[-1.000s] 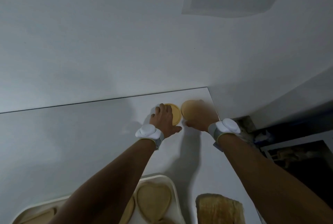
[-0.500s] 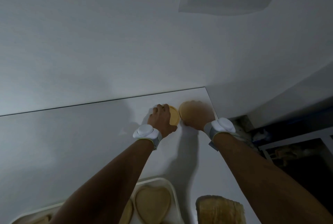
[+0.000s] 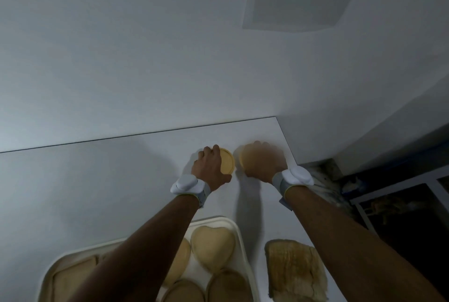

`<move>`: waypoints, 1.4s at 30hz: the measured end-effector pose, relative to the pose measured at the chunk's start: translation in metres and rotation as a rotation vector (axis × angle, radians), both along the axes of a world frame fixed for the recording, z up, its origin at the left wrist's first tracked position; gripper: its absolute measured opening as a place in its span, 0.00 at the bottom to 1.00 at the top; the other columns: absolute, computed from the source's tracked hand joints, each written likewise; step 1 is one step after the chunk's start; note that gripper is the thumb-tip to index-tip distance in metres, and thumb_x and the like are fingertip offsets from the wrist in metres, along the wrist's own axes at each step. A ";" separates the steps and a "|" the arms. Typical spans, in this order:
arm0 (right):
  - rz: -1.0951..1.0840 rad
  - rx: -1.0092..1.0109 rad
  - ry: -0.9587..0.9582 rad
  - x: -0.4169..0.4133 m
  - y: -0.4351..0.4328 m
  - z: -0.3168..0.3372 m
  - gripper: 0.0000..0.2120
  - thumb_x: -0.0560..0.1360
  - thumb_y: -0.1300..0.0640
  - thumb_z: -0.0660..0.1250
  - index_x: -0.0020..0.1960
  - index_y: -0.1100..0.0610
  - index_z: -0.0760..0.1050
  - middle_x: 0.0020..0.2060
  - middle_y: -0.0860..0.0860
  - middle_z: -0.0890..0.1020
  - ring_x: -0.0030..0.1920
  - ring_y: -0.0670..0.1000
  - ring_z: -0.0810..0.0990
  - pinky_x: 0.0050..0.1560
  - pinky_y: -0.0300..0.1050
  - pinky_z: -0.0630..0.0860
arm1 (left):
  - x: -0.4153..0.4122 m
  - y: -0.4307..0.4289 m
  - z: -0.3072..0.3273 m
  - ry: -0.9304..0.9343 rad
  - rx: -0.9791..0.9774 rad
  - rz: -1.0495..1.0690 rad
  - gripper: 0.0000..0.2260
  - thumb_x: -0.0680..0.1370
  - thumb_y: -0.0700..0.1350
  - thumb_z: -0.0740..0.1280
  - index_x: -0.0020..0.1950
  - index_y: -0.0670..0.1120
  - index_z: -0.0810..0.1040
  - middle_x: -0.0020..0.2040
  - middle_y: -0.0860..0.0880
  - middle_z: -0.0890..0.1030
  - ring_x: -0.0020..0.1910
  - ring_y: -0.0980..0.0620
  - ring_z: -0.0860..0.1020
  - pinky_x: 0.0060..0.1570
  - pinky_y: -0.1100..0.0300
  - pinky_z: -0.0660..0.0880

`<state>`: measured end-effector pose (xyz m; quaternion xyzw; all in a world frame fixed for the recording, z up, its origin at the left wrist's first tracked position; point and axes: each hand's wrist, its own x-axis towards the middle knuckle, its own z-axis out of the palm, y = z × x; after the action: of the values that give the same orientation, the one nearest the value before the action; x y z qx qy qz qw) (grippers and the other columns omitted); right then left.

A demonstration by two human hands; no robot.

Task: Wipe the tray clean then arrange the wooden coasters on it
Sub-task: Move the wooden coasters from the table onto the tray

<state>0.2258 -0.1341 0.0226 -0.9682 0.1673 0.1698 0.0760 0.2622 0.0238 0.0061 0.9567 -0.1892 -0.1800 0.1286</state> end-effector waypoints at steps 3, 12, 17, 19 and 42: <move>0.012 -0.007 -0.038 -0.020 0.015 0.010 0.33 0.67 0.47 0.73 0.66 0.59 0.65 0.60 0.59 0.75 0.60 0.61 0.74 0.60 0.53 0.69 | -0.022 0.017 0.010 -0.020 0.006 0.018 0.40 0.69 0.56 0.74 0.73 0.42 0.59 0.68 0.41 0.68 0.67 0.40 0.69 0.64 0.48 0.70; 0.040 -0.006 -0.092 -0.095 0.056 0.035 0.32 0.66 0.46 0.72 0.65 0.59 0.65 0.61 0.59 0.75 0.61 0.62 0.74 0.60 0.54 0.69 | -0.102 0.062 0.033 -0.044 -0.017 0.062 0.39 0.68 0.56 0.74 0.72 0.42 0.60 0.67 0.41 0.69 0.67 0.39 0.68 0.61 0.47 0.71; 0.078 0.002 -0.100 -0.139 0.079 0.044 0.35 0.66 0.44 0.72 0.65 0.59 0.65 0.61 0.59 0.75 0.61 0.62 0.74 0.59 0.55 0.69 | -0.150 0.091 0.042 -0.044 -0.031 0.090 0.40 0.68 0.57 0.73 0.72 0.42 0.60 0.67 0.41 0.69 0.67 0.39 0.68 0.60 0.48 0.72; 0.093 0.004 -0.110 -0.158 0.091 0.048 0.34 0.65 0.44 0.72 0.65 0.58 0.65 0.60 0.59 0.75 0.60 0.62 0.74 0.59 0.55 0.69 | -0.170 0.106 0.046 -0.044 -0.035 0.100 0.40 0.68 0.56 0.73 0.73 0.42 0.60 0.67 0.41 0.69 0.67 0.39 0.68 0.61 0.47 0.72; 0.267 0.066 -0.065 -0.287 0.242 0.035 0.35 0.66 0.41 0.71 0.65 0.57 0.65 0.62 0.59 0.74 0.62 0.63 0.73 0.60 0.56 0.69 | -0.324 0.255 0.035 -0.018 0.008 0.235 0.44 0.69 0.57 0.73 0.76 0.41 0.57 0.70 0.40 0.68 0.68 0.40 0.68 0.65 0.50 0.70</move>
<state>-0.0615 0.1078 0.0578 -0.9838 0.0286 0.1521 0.0899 -0.0620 0.2788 0.0409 0.9743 -0.0764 -0.1560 0.1432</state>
